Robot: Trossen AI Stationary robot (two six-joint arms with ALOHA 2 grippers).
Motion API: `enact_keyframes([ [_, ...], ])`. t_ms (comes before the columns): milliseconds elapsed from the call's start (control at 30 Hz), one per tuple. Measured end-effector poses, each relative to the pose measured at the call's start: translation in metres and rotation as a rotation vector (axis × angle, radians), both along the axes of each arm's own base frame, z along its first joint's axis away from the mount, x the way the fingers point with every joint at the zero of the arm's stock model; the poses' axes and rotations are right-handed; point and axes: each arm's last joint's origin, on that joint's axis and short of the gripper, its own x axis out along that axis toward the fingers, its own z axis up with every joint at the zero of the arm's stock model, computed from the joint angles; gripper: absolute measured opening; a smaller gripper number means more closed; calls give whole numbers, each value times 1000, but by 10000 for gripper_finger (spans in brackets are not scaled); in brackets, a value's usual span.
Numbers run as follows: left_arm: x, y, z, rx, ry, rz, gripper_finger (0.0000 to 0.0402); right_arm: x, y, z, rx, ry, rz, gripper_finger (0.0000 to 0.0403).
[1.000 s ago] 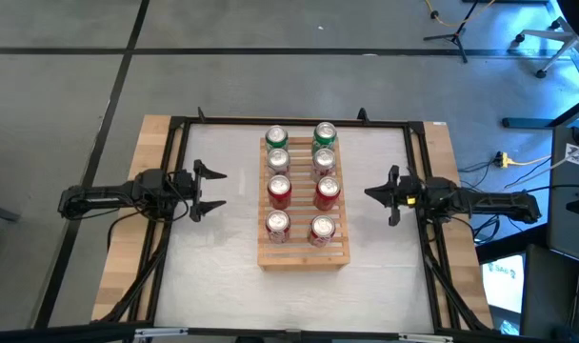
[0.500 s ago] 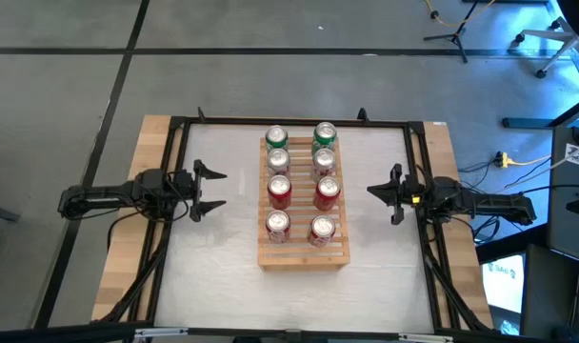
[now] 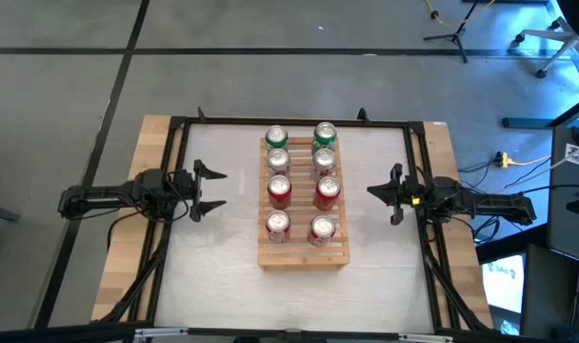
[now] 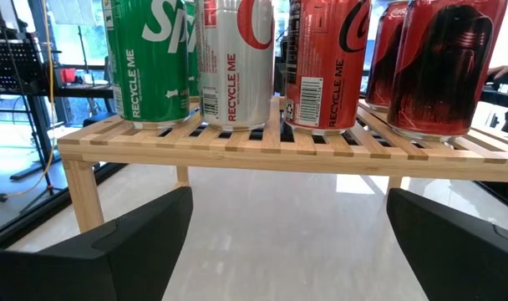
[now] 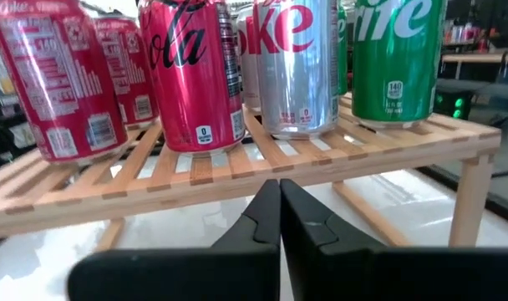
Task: Place canned beverage on shelf
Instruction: Return to Home Position
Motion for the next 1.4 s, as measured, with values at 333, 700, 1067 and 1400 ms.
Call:
enact_keyframes([
  [333,0,0,0,0,0,0,391,0,0,0,-64,8,-2,1],
  [700,0,0,0,0,0,0,391,0,0,0,-63,11,-2,1],
  [1067,0,0,0,0,0,0,391,0,0,-1,-64,13,-2,1],
  [1400,0,0,0,0,0,0,391,0,0,-1,-64,13,-2,1],
])
